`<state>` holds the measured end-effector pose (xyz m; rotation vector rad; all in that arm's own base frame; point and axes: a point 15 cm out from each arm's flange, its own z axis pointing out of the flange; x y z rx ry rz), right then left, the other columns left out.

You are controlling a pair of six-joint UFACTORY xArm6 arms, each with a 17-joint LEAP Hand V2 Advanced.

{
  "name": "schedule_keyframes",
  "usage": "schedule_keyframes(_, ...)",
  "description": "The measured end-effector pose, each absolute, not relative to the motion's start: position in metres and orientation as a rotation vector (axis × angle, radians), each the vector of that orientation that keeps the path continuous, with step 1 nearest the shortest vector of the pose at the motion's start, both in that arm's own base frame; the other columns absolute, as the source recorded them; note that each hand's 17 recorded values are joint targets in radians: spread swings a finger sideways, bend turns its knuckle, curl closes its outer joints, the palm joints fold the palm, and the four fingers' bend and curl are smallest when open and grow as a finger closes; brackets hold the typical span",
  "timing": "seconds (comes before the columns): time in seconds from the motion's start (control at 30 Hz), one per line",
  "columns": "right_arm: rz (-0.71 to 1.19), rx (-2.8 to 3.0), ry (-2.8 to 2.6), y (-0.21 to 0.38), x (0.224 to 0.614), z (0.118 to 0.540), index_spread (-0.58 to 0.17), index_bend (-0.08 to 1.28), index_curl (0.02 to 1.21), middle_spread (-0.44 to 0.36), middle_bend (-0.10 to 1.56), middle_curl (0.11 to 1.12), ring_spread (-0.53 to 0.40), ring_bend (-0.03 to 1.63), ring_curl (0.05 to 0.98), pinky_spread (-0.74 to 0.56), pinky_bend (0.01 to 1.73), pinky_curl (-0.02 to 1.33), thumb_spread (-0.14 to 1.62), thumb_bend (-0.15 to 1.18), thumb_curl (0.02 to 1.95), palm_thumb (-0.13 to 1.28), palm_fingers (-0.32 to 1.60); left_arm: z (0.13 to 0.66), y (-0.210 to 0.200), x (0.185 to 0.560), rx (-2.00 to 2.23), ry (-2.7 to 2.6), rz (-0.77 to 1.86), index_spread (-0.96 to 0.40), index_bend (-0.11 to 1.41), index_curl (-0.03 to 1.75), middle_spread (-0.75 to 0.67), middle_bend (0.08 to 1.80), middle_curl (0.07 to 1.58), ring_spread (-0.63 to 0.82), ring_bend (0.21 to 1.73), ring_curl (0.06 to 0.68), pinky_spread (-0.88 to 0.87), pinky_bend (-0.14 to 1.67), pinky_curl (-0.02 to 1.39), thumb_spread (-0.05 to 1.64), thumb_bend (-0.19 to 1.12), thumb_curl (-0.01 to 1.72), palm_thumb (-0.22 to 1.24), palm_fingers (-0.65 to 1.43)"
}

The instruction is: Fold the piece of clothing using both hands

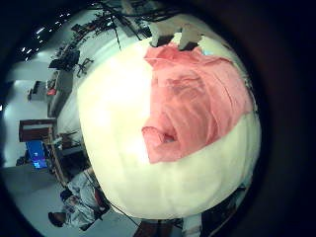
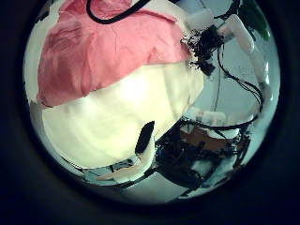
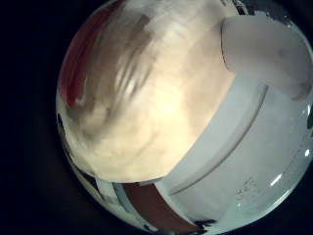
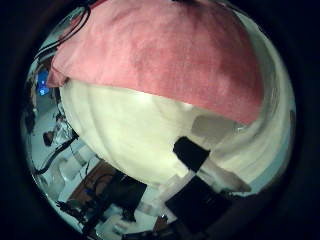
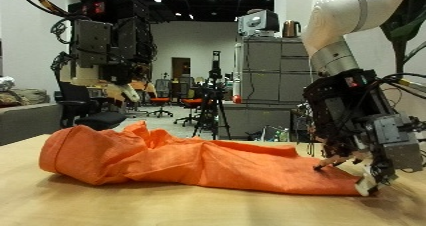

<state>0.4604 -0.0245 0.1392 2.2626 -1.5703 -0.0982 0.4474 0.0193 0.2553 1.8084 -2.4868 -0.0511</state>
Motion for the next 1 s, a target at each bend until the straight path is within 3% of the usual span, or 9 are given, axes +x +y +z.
schedule_keyframes(0.3, -0.02, 2.266, -1.463, -0.023, 0.477, 0.139, -0.314, 0.16, 0.29, -0.139, 0.35, 0.38, -0.172, 0.57, 0.285, -0.05, 0.3, 0.27, 0.9, -0.02, 0.33, 0.69, 0.57, 0.263, 0.027, 0.448, 1.821, -2.5, -0.072, 0.03, 0.15, 0.27, 0.38, 0.17, 0.23, 0.54, 0.47, 0.206, 0.53, 0.31, 0.31, 0.88, -0.03, 0.32, 0.28, -0.05)
schedule_keyframes(0.5, -0.025, 2.23, -1.409, -0.026, 0.477, 0.14, -0.339, 0.16, 0.29, -0.184, 0.36, 0.4, -0.297, 0.63, 0.306, -0.23, 0.4, 0.28, 0.87, -0.03, 0.35, 0.72, 0.61, 0.263, 0.035, 0.446, 1.835, -2.489, -0.082, 0.03, 0.15, 0.27, 0.38, 0.18, 0.23, 0.54, 0.47, 0.208, 0.53, 0.3, 0.31, 0.88, -0.03, 0.32, 0.28, -0.04)
schedule_keyframes(0.63, -0.007, 2.23, -1.408, -0.026, 0.488, 0.14, -0.407, 0.18, 0.28, -0.246, 0.44, 0.42, -0.397, 0.72, 0.308, -0.41, 0.49, 0.27, 0.86, -0.02, 0.35, 0.74, 0.91, 0.267, 0.035, 0.448, 1.839, -2.495, -0.076, 0.03, 0.16, 0.27, 0.38, 0.18, 0.24, 0.54, 0.47, 0.211, 0.53, 0.3, 0.31, 0.88, -0.03, 0.32, 0.28, -0.04)
schedule_keyframes(0.73, 0.02, 2.245, -1.424, -0.026, 0.493, 0.147, -0.459, 0.24, 0.32, -0.29, 0.48, 0.45, -0.437, 0.78, 0.342, -0.55, 0.57, 0.29, 0.86, -0.02, 0.36, 0.77, 1.14, 0.267, 0.036, 0.448, 1.841, -2.493, -0.076, 0.03, 0.16, 0.27, 0.37, 0.17, 0.24, 0.54, 0.47, 0.212, 0.53, 0.29, 0.31, 0.88, -0.03, 0.32, 0.28, -0.04)
schedule_keyframes(0.83, 0.044, 2.259, -1.43, -0.025, 0.498, 0.154, -0.475, 0.41, 0.41, -0.315, 0.6, 0.5, -0.426, 0.84, 0.384, -0.62, 0.66, 0.33, 0.86, -0.03, 0.36, 0.78, 1.38, 0.268, 0.038, 0.448, 1.845, -2.492, -0.074, 0.03, 0.16, 0.28, 0.36, 0.18, 0.24, 0.54, 0.46, 0.213, 0.53, 0.29, 0.31, 0.88, -0.03, 0.32, 0.29, -0.04)
schedule_keyframes(1.0, 0.039, 2.262, -1.425, -0.03, 0.497, 0.157, -0.407, 0.7, 0.54, -0.26, 0.85, 0.59, -0.328, 0.99, 0.451, -0.64, 0.75, 0.37, 0.88, -0.02, 0.37, 0.82, 1.5, 0.272, 0.039, 0.451, 1.855, -2.495, -0.065, 0.03, 0.16, 0.28, 0.36, 0.18, 0.24, 0.54, 0.46, 0.214, 0.53, 0.29, 0.31, 0.88, -0.03, 0.32, 0.29, -0.03)
